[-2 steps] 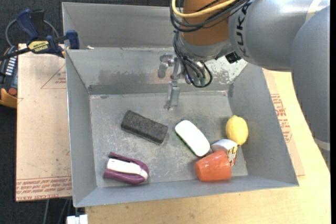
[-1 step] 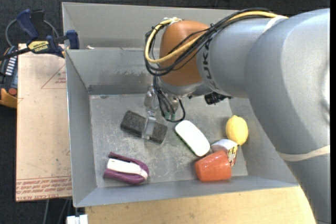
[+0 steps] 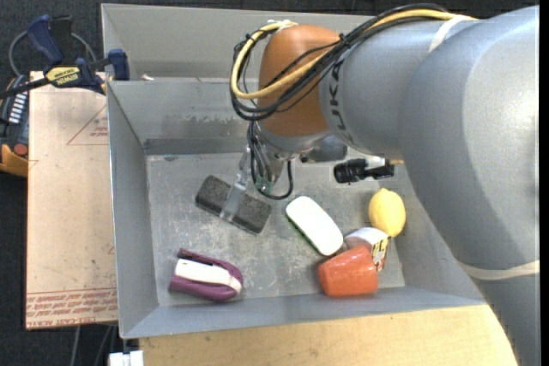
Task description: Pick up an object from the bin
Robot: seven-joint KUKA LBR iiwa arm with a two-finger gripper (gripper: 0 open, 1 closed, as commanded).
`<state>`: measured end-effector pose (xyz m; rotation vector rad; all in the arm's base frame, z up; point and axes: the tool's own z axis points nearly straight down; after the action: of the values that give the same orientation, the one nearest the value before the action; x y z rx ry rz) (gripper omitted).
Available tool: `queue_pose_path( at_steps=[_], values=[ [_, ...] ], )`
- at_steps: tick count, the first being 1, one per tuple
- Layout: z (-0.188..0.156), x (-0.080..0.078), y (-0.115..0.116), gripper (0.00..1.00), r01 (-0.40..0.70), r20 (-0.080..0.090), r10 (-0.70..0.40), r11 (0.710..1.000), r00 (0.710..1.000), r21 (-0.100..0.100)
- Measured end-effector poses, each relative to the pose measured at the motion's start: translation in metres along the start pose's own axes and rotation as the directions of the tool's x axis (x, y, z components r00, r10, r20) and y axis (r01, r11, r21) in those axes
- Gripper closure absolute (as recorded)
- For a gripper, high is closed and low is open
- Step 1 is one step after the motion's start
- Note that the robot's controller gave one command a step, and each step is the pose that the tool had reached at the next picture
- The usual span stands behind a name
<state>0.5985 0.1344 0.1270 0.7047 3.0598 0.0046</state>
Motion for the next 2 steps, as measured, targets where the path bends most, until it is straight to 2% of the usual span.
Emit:
queue_pose_path(
  at_steps=[1, 2],
  values=[
    [0.025, -0.002, -0.001, 0.0, 0.192, -0.003, -0.192, 0.981, 0.981, 0.0],
    [0.058, 0.019, 0.001, 0.0, -0.101, -0.001, 0.101, 0.995, 0.995, 0.0]
  ],
)
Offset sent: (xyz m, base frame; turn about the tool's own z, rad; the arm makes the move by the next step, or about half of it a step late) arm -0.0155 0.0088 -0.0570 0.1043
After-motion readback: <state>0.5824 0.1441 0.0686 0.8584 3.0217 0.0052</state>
